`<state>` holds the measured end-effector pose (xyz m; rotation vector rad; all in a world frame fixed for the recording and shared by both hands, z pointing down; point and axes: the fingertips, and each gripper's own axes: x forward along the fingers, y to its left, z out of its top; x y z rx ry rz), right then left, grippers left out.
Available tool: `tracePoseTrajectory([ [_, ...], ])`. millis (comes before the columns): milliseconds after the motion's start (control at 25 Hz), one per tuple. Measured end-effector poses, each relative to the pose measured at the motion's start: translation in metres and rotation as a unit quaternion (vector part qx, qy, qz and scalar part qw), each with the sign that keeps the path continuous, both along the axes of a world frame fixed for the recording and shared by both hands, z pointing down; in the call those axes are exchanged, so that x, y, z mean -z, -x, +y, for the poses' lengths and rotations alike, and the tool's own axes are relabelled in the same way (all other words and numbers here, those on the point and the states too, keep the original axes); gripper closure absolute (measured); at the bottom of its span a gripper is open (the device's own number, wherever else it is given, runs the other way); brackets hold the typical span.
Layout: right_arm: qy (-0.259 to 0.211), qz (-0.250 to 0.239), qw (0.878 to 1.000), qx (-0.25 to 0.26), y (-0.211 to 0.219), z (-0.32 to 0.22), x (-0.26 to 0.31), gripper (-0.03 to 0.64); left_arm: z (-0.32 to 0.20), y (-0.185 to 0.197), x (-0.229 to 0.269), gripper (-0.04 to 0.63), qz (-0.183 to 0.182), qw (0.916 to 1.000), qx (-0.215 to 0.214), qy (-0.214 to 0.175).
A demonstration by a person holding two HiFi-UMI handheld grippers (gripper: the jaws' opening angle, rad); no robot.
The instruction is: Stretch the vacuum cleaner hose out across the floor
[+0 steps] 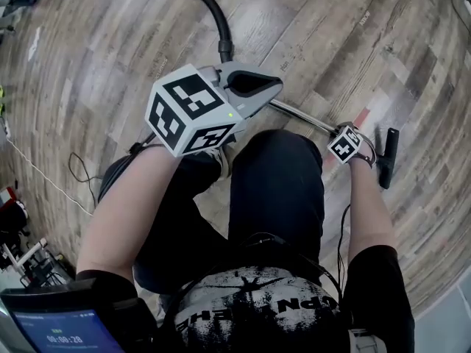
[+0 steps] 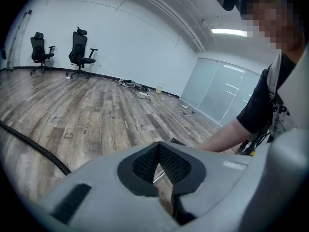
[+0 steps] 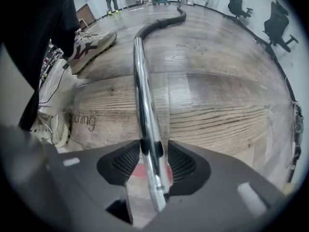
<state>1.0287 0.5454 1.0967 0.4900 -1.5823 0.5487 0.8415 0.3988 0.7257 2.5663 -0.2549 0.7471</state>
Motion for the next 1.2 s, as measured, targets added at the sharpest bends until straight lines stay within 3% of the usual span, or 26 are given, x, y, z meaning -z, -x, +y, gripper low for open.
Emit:
tracePoseTrajectory([
  [160,0.001,0.001,1.000,-0.008,-0.005,0.005,0.003,0.457,0.000,-0.007,0.000,0.595,0.003,0.9999,-0.010,-0.002],
  [440,0.004,0.006,1.000,-0.014,-0.011,0.008,0.002,0.453,0.011,-0.015,-0.008,0.595,-0.018,0.9986,-0.042,-0.027],
  [680,0.002,0.008,0.999,-0.040,-0.019,0.005,0.006,0.487,0.010,-0.029,-0.013,0.595,-0.016,0.9979,-0.059,-0.022],
  [800,0.004,0.014,0.998,-0.064,-0.004,-0.008,0.018,0.528,-0.007,-0.010,-0.017,0.595,-0.006,0.9979,-0.064,-0.003],
  [880,-0.003,0.015,0.997,-0.078,0.009,-0.021,0.030,0.561,-0.020,0.003,-0.020,0.595,-0.009,0.9980,-0.063,0.006],
  [960,-0.017,0.011,0.996,-0.089,0.019,-0.035,0.047,0.595,-0.029,0.008,-0.014,0.595,-0.006,0.9978,-0.065,-0.012],
  [1080,-0.036,-0.005,0.994,-0.106,0.034,-0.051,0.088,0.611,-0.031,0.006,0.020,0.595,0.020,0.9955,-0.078,-0.050],
  [1200,-0.060,-0.043,0.988,-0.133,0.058,-0.072,0.152,0.611,-0.032,0.016,0.066,0.595,0.042,0.9945,-0.071,-0.065],
])
